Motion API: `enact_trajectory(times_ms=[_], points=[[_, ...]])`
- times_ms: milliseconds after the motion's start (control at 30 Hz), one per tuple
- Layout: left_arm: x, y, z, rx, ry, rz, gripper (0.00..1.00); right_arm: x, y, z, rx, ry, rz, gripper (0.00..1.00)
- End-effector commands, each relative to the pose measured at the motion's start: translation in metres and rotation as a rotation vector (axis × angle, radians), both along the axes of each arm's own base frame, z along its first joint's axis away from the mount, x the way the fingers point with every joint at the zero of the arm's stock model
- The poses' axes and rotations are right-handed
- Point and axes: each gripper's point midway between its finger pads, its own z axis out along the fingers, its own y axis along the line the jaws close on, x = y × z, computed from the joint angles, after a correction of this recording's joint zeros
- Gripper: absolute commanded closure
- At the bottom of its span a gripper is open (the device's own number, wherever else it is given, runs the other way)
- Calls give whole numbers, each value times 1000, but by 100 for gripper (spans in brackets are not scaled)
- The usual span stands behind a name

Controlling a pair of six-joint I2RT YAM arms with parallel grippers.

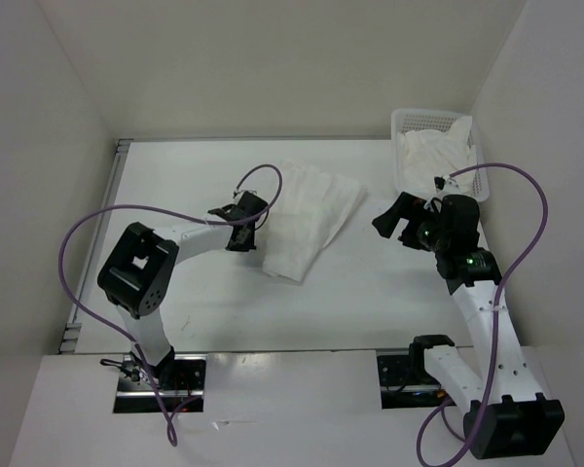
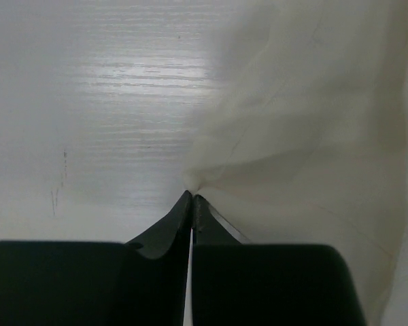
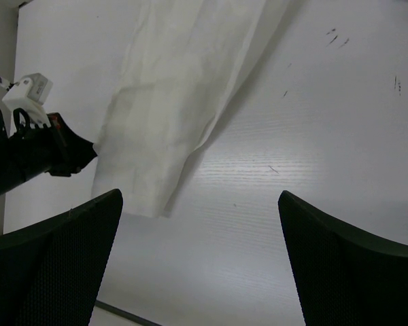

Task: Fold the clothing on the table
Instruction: Flatten the skirt out

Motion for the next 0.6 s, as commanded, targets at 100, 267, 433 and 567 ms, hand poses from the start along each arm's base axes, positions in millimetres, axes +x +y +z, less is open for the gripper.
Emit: enact_trajectory(times_ms=[100,267,433,567], points=[[19,-32,76,-157,-87,-74,100,2,10,5,6,-35,56,0],[26,-54,226,-304,-346,-209,100,3,13,-1,7,-16,76,0],[20,-109,338,-555,-509,-487,100,3,13,-1,7,-16,76,0],[7,-143,418,-725,-622,-685,100,3,10,2,-3,-27,59,0]])
